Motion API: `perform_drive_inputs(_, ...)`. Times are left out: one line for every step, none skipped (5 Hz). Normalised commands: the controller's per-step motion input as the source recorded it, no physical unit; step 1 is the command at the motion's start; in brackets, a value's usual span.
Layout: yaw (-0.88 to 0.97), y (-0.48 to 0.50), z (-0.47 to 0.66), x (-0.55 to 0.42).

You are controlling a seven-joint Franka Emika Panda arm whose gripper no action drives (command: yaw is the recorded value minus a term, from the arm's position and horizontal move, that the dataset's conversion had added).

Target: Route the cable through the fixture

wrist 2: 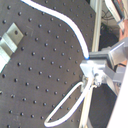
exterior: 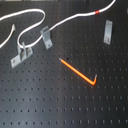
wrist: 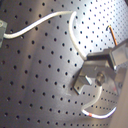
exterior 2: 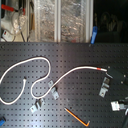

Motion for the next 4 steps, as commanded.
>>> perform_drive_inputs(0.00, 0.005, 0.00, -0.010)
perform_drive_inputs(0.00, 0.185, 0.11, -0.362)
perform_drive_inputs(0.02, 0.166, 0.24, -0.445)
perform_drive_inputs(0.00, 0.168, 0.22, -0.416)
